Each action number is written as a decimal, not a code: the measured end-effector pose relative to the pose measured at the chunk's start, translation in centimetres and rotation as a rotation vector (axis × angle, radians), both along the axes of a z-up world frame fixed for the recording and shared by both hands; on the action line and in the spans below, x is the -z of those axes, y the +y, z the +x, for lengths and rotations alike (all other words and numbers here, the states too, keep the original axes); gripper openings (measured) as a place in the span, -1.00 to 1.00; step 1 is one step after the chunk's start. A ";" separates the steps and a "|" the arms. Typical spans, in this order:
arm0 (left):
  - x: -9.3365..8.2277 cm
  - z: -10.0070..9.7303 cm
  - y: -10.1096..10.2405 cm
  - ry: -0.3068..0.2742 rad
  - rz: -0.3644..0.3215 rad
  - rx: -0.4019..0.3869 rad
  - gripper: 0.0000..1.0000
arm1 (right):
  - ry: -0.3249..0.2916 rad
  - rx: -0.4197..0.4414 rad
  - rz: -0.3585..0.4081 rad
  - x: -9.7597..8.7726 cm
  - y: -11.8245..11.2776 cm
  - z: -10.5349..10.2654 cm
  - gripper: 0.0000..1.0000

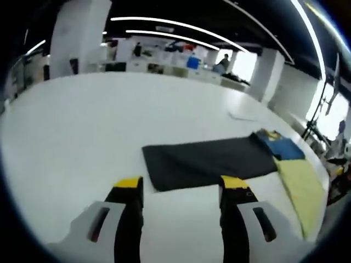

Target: Fold the garment on the visible template until the final outline fits inside the template.

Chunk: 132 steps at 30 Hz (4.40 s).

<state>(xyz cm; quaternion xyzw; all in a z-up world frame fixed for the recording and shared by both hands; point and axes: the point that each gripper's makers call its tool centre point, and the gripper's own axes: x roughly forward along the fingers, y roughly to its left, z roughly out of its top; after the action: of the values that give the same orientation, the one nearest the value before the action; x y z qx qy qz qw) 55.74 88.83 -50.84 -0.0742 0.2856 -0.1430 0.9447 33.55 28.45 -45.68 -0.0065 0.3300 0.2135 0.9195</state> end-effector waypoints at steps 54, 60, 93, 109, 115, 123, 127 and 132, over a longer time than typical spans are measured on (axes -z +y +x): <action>-8.9 3.4 -8.7 -0.086 -0.308 -0.079 -1.00 | -0.063 0.035 0.033 -1.7 -1.2 -2.4 0.76; -11.8 3.6 -14.0 -0.118 -0.340 0.008 -1.00 | -0.074 0.047 0.053 -1.6 -2.2 -3.4 0.75; -12.7 1.6 -47.5 -0.075 -0.528 0.343 -1.00 | -0.091 0.129 0.147 0.5 -10.8 -4.4 0.74; -4.1 -0.3 -53.7 0.021 -0.438 0.428 -1.00 | -0.069 0.112 0.170 1.4 -9.5 -4.6 0.74; -1.3 -1.1 -54.8 0.080 -0.425 0.438 -1.00 | -0.061 0.109 0.180 1.6 -9.0 -4.7 0.74; 0.4 -1.4 -56.4 0.107 -0.419 0.456 -1.00 | -0.053 0.106 0.186 1.8 -8.9 -4.6 0.74; 0.8 -1.7 -56.5 0.108 -0.385 0.470 -1.00 | -0.050 0.107 0.190 1.9 -8.9 -4.7 0.74; 0.8 -2.5 -56.9 0.067 -0.343 0.543 -0.97 | -0.042 0.106 0.187 2.2 -8.9 -4.8 0.73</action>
<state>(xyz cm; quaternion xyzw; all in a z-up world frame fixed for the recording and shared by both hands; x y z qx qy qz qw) 53.23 31.91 -51.60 -0.1580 0.2979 -0.4332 0.8358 28.76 19.54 -47.84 0.0922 0.2890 0.1942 0.9329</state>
